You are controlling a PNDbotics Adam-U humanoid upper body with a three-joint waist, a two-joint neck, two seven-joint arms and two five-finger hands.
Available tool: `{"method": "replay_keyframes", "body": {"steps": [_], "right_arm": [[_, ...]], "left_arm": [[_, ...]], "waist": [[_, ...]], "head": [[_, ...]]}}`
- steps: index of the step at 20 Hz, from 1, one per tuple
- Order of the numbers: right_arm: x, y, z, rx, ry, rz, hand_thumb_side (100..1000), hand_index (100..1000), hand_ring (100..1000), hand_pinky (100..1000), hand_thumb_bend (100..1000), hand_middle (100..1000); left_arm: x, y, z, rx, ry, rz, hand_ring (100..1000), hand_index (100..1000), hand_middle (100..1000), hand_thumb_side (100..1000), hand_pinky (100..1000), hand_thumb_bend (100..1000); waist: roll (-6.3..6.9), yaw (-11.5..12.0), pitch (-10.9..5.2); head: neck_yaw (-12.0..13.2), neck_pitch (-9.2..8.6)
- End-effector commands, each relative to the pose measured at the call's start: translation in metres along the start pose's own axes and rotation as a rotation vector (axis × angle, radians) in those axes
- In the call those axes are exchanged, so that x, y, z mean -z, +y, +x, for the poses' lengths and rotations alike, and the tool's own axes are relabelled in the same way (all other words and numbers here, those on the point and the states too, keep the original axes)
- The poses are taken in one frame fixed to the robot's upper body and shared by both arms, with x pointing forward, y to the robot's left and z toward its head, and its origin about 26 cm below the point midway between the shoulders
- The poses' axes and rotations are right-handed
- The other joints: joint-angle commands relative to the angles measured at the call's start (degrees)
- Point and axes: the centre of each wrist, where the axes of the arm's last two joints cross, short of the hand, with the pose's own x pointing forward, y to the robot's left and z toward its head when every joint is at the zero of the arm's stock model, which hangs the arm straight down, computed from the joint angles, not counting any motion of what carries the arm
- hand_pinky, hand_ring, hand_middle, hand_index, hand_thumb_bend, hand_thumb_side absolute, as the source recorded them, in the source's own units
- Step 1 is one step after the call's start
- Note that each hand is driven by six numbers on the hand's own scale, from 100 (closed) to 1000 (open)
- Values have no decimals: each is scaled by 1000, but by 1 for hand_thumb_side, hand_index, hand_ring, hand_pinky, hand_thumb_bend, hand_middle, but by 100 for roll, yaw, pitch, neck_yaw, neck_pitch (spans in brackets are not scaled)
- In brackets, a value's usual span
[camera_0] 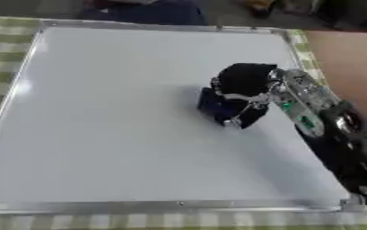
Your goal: Wipe the whiteboard clean with a brush.
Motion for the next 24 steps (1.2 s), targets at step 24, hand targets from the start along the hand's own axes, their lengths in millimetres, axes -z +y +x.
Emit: {"method": "replay_keyframes", "body": {"steps": [24], "right_arm": [[-37,19,-56,16,199,91,210,292,295,310,100,100]], "left_arm": [[8,-4,7,-6,-39,-31,506,521,518,977,449,100]], "waist": [[40,153,-6]], "head": [[-155,-235]]}}
